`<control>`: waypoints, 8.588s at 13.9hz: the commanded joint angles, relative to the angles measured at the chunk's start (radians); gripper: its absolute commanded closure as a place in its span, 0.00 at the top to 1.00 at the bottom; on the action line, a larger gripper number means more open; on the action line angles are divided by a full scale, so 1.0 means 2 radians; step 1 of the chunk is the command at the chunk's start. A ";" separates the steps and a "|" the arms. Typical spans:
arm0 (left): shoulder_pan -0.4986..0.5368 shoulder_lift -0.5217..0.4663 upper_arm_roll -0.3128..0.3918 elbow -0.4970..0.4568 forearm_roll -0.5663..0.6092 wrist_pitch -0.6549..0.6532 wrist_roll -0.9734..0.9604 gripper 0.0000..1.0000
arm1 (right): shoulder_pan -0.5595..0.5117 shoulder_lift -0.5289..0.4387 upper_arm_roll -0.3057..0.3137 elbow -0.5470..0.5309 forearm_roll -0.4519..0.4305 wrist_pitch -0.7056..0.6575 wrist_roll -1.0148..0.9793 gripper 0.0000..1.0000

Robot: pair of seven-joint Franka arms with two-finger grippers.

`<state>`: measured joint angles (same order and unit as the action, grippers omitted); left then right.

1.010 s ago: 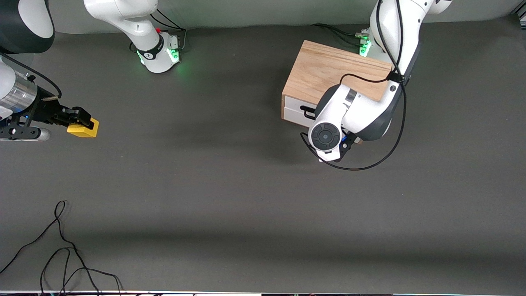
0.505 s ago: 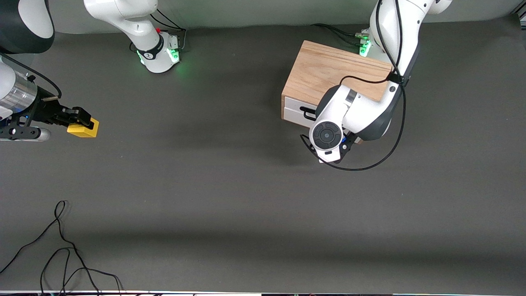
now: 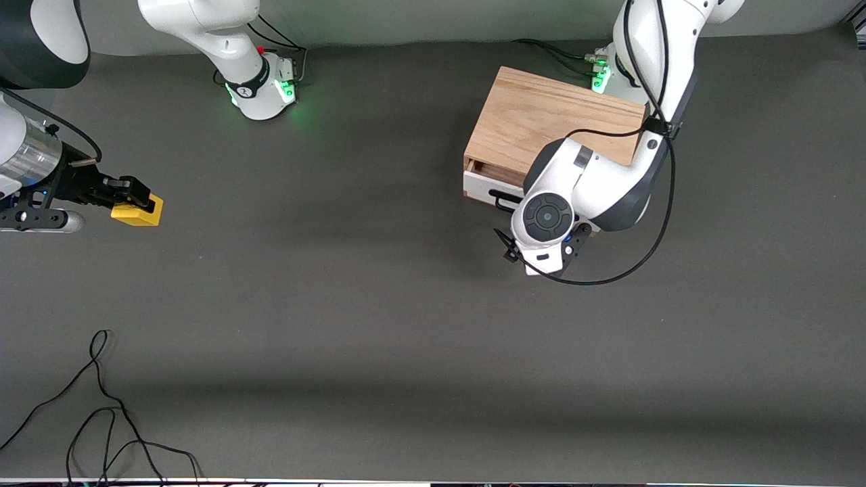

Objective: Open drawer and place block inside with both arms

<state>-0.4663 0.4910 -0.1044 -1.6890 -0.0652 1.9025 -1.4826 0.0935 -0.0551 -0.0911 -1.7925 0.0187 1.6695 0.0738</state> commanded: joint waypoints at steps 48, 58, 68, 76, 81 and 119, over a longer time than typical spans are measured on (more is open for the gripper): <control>0.164 -0.144 0.005 0.198 0.024 -0.225 0.667 1.00 | 0.134 -0.009 0.004 -0.013 -0.001 0.006 0.172 0.31; 0.169 -0.145 0.030 0.201 0.045 -0.286 0.673 1.00 | 0.360 0.169 0.004 0.173 -0.001 0.030 0.475 0.27; 0.258 -0.205 -0.028 0.125 0.044 -0.240 0.674 1.00 | 0.437 0.399 0.005 0.418 -0.003 0.046 0.636 0.24; 0.265 -0.252 -0.021 0.068 0.036 -0.211 0.676 1.00 | 0.462 0.452 0.006 0.412 -0.003 0.093 0.654 0.24; 0.265 -0.225 -0.021 0.091 0.028 -0.235 0.732 1.00 | 0.466 0.466 0.006 0.409 -0.003 0.105 0.654 0.24; 0.259 -0.236 -0.011 0.078 0.033 -0.213 0.710 1.00 | 0.100 0.050 0.042 0.159 0.045 -0.085 0.184 1.00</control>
<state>0.0576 0.0412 -0.1278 -1.5168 0.0000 1.4680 -0.0460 0.3855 0.0997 -0.0295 -1.4070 0.1038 1.5227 0.5946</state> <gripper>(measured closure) 0.000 0.000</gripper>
